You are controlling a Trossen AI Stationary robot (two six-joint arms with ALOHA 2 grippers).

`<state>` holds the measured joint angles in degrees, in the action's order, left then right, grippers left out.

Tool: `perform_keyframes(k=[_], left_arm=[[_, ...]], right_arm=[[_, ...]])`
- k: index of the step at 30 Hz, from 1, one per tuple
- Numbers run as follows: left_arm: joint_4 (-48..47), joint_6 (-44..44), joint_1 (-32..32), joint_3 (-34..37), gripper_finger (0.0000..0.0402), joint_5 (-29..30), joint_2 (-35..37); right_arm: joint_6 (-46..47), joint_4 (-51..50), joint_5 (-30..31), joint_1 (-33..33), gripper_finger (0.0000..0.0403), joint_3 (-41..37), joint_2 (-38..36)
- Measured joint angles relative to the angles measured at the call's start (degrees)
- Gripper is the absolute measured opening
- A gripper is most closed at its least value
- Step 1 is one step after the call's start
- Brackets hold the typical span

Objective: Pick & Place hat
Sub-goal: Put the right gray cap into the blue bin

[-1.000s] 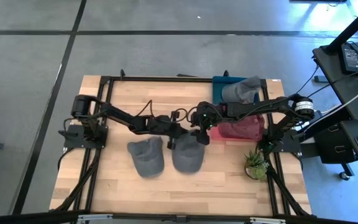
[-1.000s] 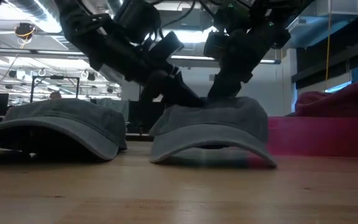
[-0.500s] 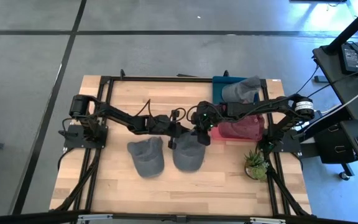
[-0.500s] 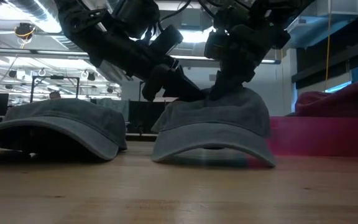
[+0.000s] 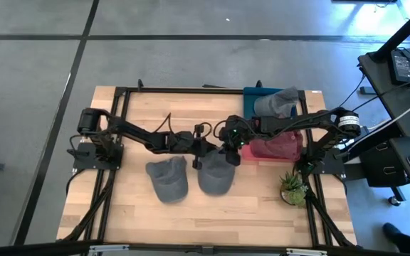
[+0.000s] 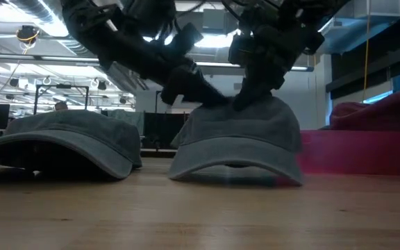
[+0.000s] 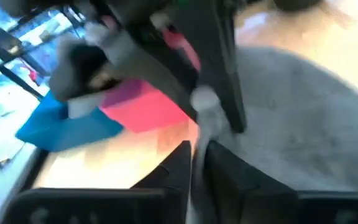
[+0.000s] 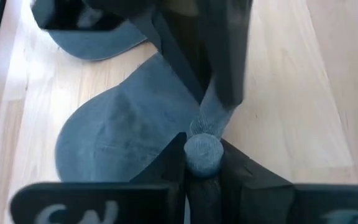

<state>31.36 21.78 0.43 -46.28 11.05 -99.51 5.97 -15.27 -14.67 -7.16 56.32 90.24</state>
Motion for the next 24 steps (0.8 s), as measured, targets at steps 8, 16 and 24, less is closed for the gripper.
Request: perform_keyframes(k=[8, 16, 24], left_arm=[[-4.9, -1.9, 2.5, 1.3, 0.0095, 2.8, 11.1], [3.4, -12.2, 7.3, 14.2, 0.0097, 3.2, 25.7], [11.0, -16.5, 8.9, 19.7, 0.0095, 3.0, 28.4]], right_arm=[[-0.4, -5.5, -0.3, -1.9, 0.0047, 3.3, -1.6], [3.8, -11.3, 10.4, -7.8, 0.0047, 5.3, -13.5], [8.8, -16.3, 30.1, -13.3, 0.0047, 8.8, -27.4]])
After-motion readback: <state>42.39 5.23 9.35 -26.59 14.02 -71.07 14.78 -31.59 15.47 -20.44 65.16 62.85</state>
